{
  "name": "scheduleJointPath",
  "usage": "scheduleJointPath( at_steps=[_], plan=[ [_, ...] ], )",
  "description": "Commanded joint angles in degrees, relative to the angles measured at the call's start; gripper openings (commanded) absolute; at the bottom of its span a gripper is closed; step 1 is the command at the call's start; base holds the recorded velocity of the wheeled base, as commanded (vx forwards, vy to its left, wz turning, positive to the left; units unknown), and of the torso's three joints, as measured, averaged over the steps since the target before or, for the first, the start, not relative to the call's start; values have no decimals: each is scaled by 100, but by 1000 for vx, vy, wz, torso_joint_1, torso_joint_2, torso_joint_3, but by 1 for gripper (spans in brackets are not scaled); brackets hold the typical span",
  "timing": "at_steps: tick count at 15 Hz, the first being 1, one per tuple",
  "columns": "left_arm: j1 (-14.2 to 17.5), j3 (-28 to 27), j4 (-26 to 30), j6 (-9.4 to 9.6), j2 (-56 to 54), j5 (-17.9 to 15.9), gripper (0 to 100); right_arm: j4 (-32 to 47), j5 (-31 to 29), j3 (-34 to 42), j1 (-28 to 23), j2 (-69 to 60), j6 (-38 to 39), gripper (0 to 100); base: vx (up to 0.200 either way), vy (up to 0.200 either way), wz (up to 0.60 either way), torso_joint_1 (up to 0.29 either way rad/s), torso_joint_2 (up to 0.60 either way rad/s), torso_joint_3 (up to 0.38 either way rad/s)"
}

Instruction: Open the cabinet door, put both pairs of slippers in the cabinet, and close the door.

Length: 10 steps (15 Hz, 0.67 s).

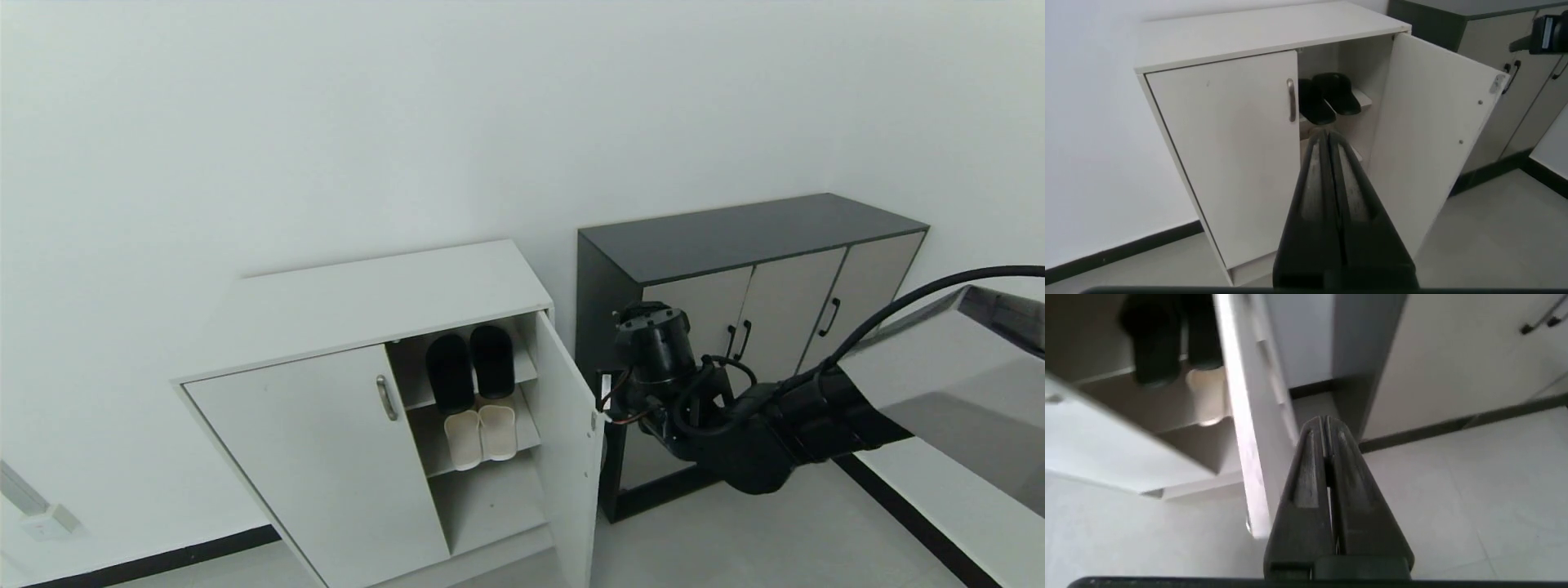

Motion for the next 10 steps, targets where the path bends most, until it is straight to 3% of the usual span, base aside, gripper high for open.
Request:
scheduleJointPath(
  at_steps=[1, 8, 10],
  plan=[
    [1, 0, -1, -1, -1, 1, 0, -1, 15, 188, 162, -212, -21, 0, 0, 0, 0, 0, 0, 0],
    [1, 0, -1, -1, -1, 10, 0, -9, 85, 355, 276, -264, -241, 0, 0, 0, 0, 0, 0, 0],
    [1, 0, -1, -1, -1, 10, 0, -1, 76, 355, 276, -264, -241, 0, 0, 0, 600, 2, 2, 2]
  ],
)
